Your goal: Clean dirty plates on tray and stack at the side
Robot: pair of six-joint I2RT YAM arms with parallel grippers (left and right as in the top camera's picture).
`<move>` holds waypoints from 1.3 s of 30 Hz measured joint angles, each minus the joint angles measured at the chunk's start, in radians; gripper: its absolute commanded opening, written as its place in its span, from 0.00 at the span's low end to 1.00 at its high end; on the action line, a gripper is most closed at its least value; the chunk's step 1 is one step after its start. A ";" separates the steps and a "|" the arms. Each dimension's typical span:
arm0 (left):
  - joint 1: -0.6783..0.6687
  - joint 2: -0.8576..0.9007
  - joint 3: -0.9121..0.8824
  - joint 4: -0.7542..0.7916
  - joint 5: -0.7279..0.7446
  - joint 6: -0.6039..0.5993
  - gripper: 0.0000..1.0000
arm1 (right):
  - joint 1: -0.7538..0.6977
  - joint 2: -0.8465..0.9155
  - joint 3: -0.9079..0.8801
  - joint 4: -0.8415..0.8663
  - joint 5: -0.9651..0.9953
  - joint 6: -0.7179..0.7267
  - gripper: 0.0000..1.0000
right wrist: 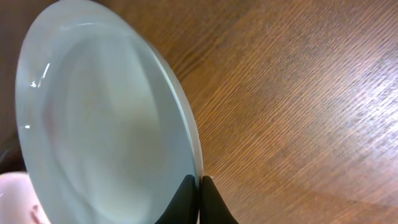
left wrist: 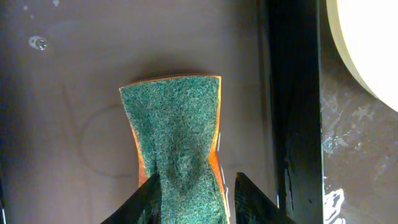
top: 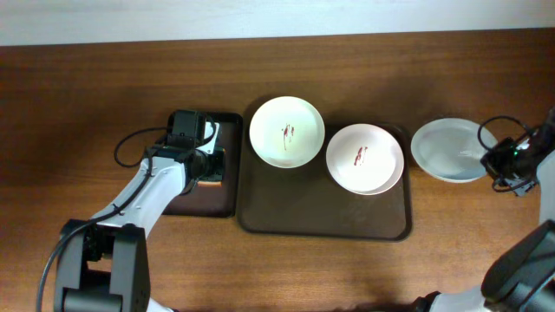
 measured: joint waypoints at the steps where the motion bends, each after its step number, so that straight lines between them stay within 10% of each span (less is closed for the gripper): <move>1: 0.000 0.000 0.000 0.000 0.004 0.000 0.37 | -0.004 0.026 0.000 0.014 -0.003 0.000 0.04; 6: 0.000 0.000 0.000 0.002 0.014 0.000 0.38 | -0.005 0.055 -0.003 0.092 -0.110 -0.004 0.29; 17: 0.000 0.007 0.000 0.004 0.014 0.000 0.36 | 0.415 0.055 -0.003 0.093 -0.370 -0.220 0.28; 24: 0.000 0.061 0.000 0.038 0.013 0.003 0.00 | 0.750 0.055 -0.003 0.235 -0.272 -0.229 0.34; 28: 0.000 0.067 0.000 0.051 0.013 -0.004 0.00 | 0.868 0.064 -0.003 0.367 -0.156 -0.231 0.45; 39: 0.000 -0.100 -0.001 -0.041 0.014 -0.004 0.00 | 0.914 0.227 -0.003 0.552 0.015 -0.157 0.47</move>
